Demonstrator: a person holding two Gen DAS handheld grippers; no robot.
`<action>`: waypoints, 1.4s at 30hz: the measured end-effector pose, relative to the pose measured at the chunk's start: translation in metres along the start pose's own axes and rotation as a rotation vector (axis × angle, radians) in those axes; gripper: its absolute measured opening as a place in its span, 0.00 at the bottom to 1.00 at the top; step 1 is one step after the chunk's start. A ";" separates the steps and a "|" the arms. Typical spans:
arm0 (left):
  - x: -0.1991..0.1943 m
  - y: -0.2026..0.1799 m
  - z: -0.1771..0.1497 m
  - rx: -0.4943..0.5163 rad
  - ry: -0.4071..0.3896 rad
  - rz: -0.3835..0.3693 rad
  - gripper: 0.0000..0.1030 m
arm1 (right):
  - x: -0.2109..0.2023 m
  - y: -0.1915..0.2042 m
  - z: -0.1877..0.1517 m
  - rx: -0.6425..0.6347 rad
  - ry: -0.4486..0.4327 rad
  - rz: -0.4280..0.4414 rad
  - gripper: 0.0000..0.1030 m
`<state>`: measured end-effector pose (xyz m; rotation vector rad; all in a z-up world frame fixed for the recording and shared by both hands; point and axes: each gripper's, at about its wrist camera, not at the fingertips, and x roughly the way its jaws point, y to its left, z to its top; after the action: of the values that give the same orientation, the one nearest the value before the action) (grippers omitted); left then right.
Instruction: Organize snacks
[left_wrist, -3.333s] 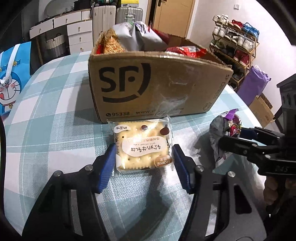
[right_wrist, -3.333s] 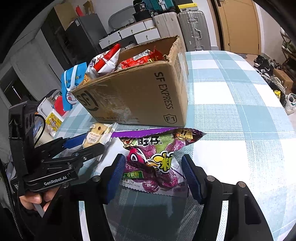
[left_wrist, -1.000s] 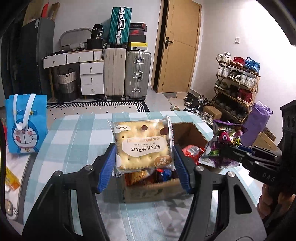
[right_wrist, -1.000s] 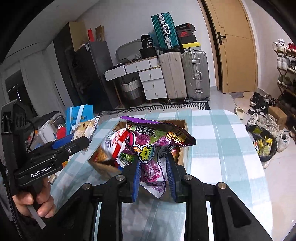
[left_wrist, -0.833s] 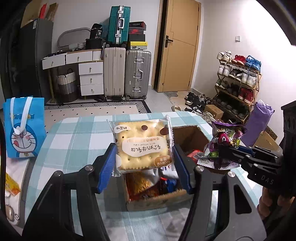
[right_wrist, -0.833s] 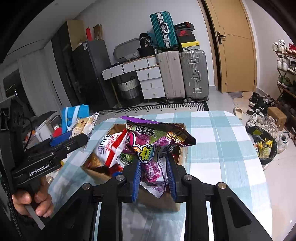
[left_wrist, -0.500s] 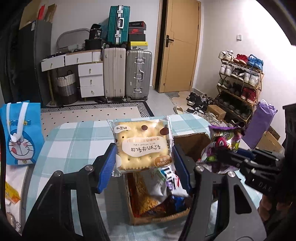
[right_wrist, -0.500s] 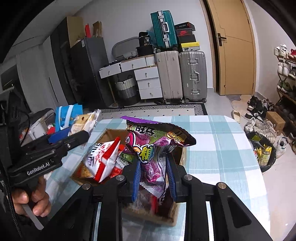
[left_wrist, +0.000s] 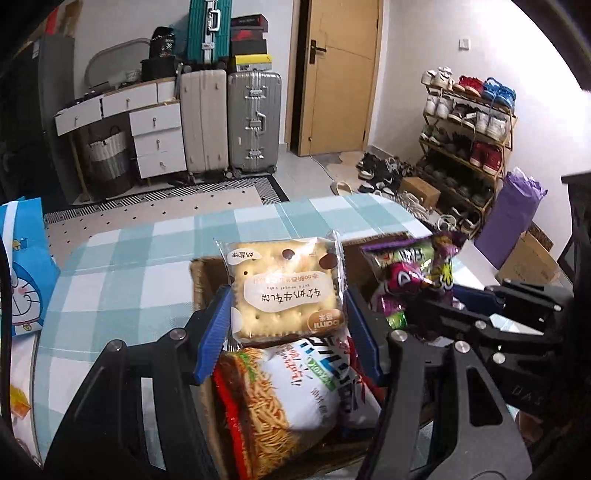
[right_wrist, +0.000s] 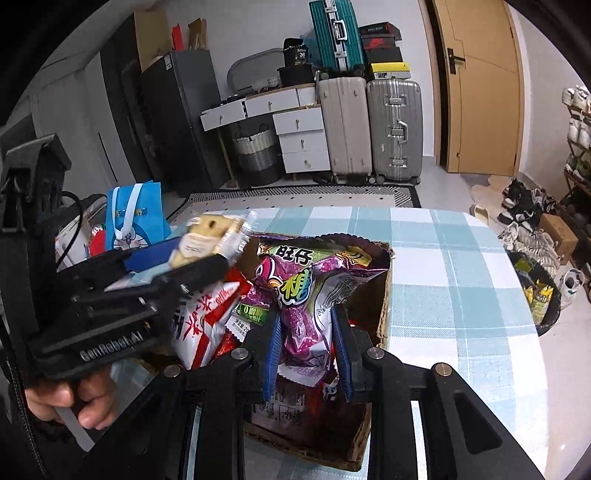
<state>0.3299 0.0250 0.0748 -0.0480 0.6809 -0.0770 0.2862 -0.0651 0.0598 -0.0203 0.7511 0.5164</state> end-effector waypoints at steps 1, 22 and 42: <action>0.004 -0.002 -0.001 -0.001 0.005 0.000 0.56 | 0.002 -0.002 0.002 0.004 0.000 -0.001 0.25; -0.002 -0.009 -0.014 0.022 -0.010 0.041 0.83 | -0.027 -0.004 -0.006 -0.029 -0.108 -0.022 0.78; -0.121 0.009 -0.092 -0.069 -0.145 0.008 0.99 | -0.088 0.011 -0.072 -0.063 -0.183 0.002 0.99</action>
<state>0.1782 0.0424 0.0787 -0.1162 0.5387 -0.0414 0.1809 -0.1086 0.0666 -0.0303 0.5558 0.5358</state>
